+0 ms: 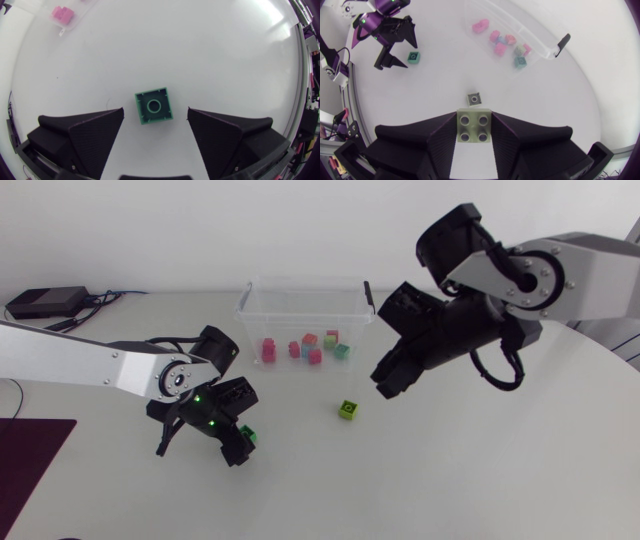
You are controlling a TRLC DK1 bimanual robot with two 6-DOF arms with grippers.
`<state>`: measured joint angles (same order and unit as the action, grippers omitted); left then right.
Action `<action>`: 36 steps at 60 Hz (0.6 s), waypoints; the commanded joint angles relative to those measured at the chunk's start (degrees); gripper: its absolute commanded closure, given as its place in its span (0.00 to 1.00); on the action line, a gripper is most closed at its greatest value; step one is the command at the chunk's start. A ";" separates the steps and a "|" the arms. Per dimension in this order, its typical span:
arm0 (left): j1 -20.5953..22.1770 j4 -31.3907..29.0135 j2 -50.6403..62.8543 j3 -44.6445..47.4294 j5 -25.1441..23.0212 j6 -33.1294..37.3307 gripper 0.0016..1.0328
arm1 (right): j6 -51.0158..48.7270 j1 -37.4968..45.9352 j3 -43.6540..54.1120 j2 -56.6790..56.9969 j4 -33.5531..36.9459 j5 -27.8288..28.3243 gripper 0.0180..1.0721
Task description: Pick up the duplo bricks and place them in the container
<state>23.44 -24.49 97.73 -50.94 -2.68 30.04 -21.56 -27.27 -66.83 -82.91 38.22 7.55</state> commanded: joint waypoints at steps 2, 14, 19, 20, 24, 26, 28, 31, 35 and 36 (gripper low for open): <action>0.38 0.58 2.55 -0.21 0.04 -0.34 0.32 | 2.40 -0.07 -3.66 0.65 0.19 0.53 0.79; 0.20 0.94 4.13 -1.36 0.04 -1.21 0.83 | 6.80 0.90 -10.69 -2.95 -5.70 0.97 0.79; 0.55 0.67 2.73 -0.65 0.04 -1.13 0.83 | 8.29 1.51 -13.68 -5.59 -8.25 1.50 0.79; 0.82 0.41 2.11 -0.48 0.04 -1.13 0.84 | 8.73 1.60 -14.47 -6.47 -8.86 1.50 0.79; 0.90 0.23 -0.44 0.14 0.04 -1.04 0.84 | 9.70 1.95 -16.76 -9.20 -10.88 1.50 0.79; 0.90 -0.03 -1.58 0.40 0.04 -1.04 0.84 | 10.22 2.39 -18.34 -11.30 -12.46 1.50 0.79; 0.90 -0.91 -3.78 0.49 0.04 -0.95 0.84 | 10.75 2.57 -19.83 -13.24 -13.26 1.50 0.79; 0.90 -2.14 -6.33 0.31 0.04 -0.86 0.84 | 11.19 2.83 -21.50 -15.26 -14.22 1.50 0.79; 0.82 -4.51 -10.55 -0.48 -0.14 -0.77 0.84 | 12.16 3.18 -25.28 -19.74 -15.98 1.50 0.79; 0.82 -5.04 -11.42 -0.65 -0.14 -0.77 0.84 | 12.42 3.27 -26.07 -20.71 -16.42 1.50 0.78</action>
<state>24.08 -27.64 90.41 -51.37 -2.68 29.63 -11.46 -24.56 -89.43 -99.53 23.33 8.97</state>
